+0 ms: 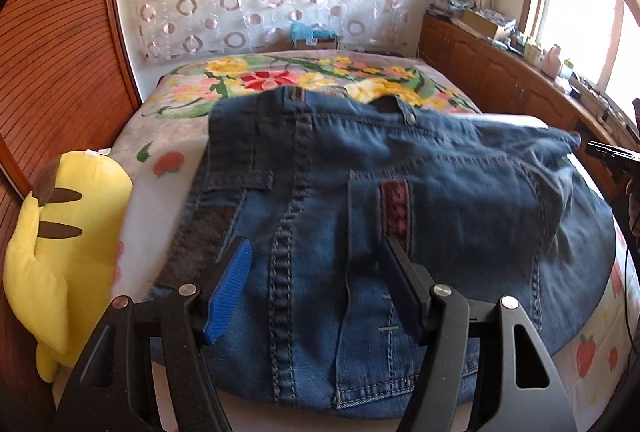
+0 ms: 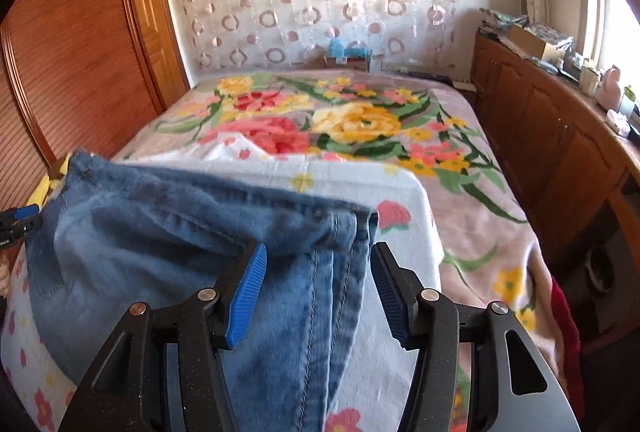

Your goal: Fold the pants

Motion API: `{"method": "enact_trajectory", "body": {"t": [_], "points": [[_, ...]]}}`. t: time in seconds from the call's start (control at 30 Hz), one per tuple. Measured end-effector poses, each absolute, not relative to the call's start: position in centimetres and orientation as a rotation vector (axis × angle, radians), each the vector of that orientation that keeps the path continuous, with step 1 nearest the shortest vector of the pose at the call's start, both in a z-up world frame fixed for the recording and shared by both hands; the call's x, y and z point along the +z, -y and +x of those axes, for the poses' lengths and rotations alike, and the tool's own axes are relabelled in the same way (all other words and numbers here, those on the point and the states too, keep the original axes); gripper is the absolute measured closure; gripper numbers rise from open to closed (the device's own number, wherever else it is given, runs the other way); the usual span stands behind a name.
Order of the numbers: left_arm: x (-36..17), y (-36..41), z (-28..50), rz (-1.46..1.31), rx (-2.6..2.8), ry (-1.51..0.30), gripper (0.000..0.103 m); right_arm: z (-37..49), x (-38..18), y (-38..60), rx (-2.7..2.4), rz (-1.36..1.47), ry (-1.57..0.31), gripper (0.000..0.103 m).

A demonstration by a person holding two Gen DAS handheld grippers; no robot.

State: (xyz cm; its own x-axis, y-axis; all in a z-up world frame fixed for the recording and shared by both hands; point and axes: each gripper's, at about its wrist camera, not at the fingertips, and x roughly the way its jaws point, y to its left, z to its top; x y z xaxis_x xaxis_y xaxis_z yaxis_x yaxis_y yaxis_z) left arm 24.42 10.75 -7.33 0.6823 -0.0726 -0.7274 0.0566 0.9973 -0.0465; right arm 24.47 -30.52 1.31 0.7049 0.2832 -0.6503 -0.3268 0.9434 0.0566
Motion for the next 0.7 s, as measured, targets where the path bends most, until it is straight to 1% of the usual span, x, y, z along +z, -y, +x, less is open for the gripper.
{"method": "enact_trajectory", "body": {"t": [0.13, 0.43, 0.47, 0.53, 0.6, 0.63, 0.7], "points": [[-7.9, -10.7, 24.6, -0.028, -0.082, -0.834, 0.035, 25.5, 0.4, 30.0, 0.339, -0.093, -0.754, 0.047], [-8.8, -10.7, 24.8, -0.004, -0.063, -0.836, 0.035, 29.7, 0.9, 28.4, 0.401, -0.122, -0.747, 0.047], [-8.8, -10.6, 24.8, 0.004, -0.062, -0.834, 0.035, 30.2, 0.5, 28.6, 0.405, -0.115, -0.752, 0.051], [-9.0, -10.4, 24.7, 0.017, -0.06, -0.827, 0.035, 31.0, 0.0, 28.8, 0.423, -0.1, -0.775, 0.081], [-9.1, -10.2, 24.5, 0.032, -0.057, -0.818, 0.035, 31.6, -0.4, 29.0, 0.435, -0.085, -0.793, 0.095], [-9.1, -10.2, 24.4, 0.036, -0.056, -0.814, 0.035, 31.6, -0.4, 29.1, 0.444, -0.08, -0.793, 0.097], [-9.1, -10.1, 24.4, 0.037, -0.055, -0.814, 0.035, 31.6, -0.2, 29.0, 0.454, -0.081, -0.782, 0.098]]}}
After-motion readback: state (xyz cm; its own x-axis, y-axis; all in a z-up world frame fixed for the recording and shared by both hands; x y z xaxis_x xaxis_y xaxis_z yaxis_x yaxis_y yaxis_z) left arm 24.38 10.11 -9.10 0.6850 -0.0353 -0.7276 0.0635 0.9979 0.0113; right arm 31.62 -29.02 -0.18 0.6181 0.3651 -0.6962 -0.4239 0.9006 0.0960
